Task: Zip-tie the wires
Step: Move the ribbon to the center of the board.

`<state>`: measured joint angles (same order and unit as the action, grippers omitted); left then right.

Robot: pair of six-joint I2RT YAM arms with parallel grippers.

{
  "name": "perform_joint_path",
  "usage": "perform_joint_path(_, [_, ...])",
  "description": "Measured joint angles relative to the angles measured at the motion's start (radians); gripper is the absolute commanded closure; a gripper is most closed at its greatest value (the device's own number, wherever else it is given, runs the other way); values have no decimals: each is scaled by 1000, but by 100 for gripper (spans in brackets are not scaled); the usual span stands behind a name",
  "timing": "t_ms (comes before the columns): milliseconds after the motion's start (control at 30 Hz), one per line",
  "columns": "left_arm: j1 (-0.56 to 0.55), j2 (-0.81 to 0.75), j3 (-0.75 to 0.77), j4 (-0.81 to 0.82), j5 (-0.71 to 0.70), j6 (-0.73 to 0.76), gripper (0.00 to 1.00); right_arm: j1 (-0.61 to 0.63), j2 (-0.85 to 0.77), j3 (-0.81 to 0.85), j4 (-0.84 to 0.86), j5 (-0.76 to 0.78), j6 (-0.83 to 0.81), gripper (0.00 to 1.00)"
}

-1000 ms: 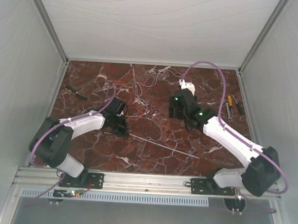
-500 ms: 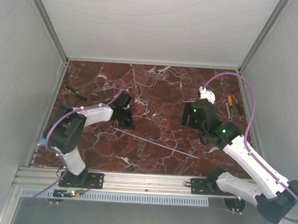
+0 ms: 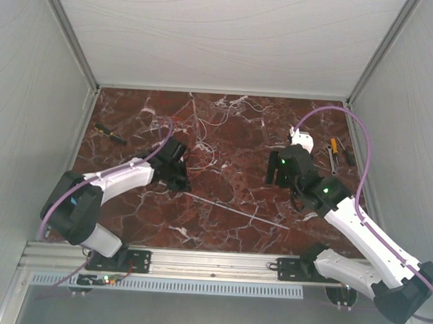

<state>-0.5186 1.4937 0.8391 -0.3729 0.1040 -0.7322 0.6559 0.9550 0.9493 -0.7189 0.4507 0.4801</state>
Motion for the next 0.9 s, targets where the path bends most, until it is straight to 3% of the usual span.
perform_joint_path(167, [-18,37,-82,-15,24,-37,97,0,0,0,0,5,-4,30])
perform_joint_path(400, [-18,89,-80,12,41,-56,96,-13,-6,0,-3,14,-8,29])
perform_joint_path(900, [-18,349,190,114,53,-90,97,-102,-27,0,-4,13,-48,29])
